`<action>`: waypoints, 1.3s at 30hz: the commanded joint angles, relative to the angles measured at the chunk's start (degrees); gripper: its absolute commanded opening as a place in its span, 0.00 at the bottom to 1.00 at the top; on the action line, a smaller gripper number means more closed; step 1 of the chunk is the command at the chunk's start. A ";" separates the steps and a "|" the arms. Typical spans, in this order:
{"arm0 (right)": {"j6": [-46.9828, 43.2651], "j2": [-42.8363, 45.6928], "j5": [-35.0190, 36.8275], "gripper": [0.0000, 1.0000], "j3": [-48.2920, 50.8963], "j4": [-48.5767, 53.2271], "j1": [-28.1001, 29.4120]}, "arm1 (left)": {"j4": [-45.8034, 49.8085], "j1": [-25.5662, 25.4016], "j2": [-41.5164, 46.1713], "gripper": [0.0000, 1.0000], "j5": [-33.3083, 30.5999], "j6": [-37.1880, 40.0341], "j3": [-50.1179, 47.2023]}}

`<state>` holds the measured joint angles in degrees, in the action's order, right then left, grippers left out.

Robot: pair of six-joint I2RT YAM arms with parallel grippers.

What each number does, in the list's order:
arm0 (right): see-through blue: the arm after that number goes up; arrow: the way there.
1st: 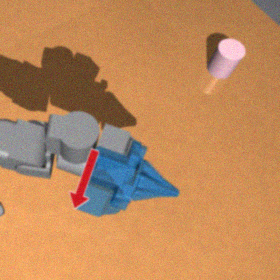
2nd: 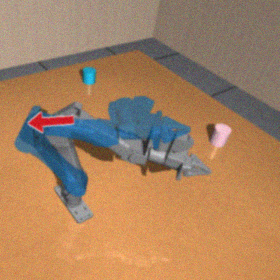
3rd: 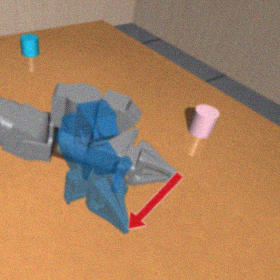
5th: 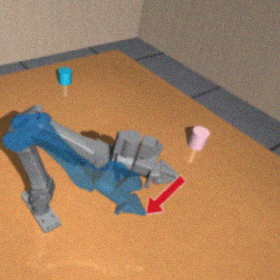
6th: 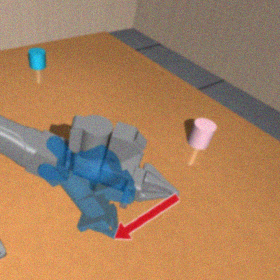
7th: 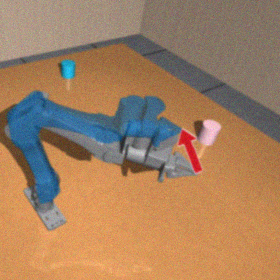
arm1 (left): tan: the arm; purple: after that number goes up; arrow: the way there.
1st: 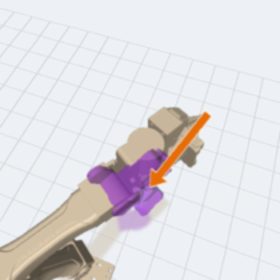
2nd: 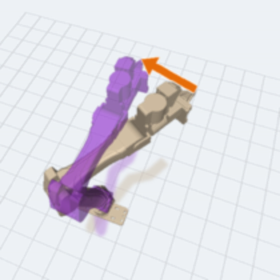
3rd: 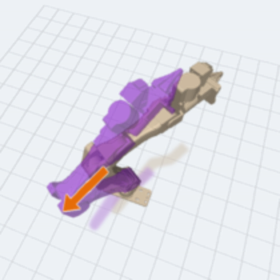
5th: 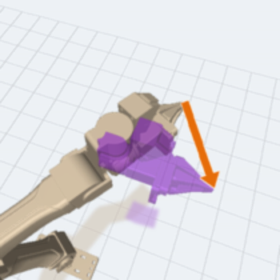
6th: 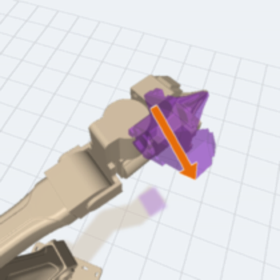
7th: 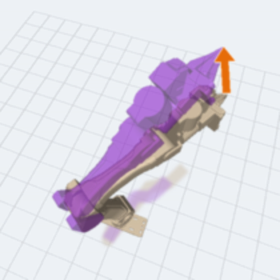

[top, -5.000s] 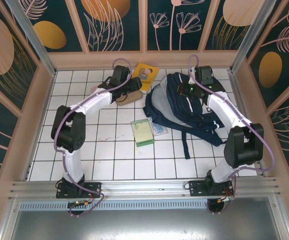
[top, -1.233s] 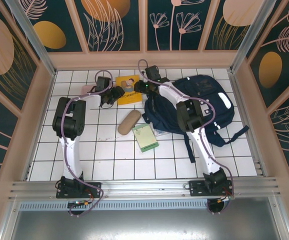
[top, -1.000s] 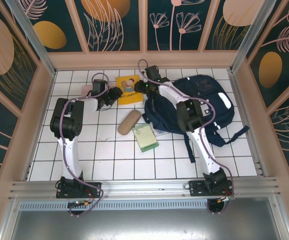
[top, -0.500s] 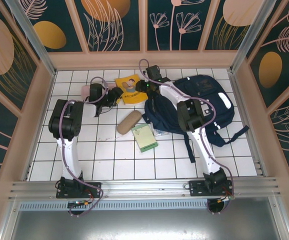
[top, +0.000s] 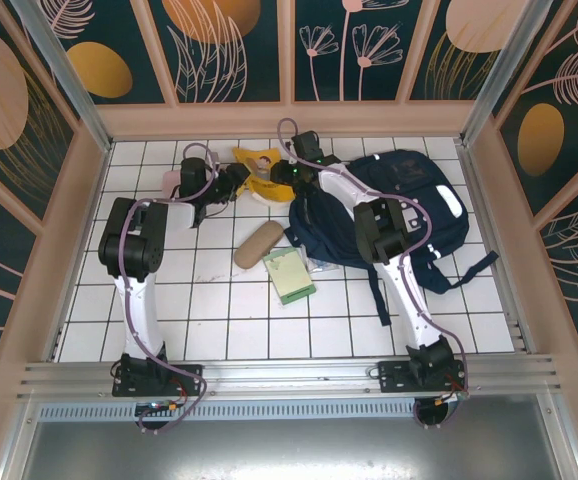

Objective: Pack the student bag

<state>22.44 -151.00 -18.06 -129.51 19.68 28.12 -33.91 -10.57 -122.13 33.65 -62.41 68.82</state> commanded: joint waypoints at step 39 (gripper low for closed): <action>-9.33 45.42 20.00 0.54 45.31 9.84 0.88 | 20.81 -1.56 18.02 0.00 -3.56 11.94 3.02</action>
<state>15.29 -107.87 -2.35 -88.68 27.33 29.67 -10.90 -12.01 -108.64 28.60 -51.99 70.94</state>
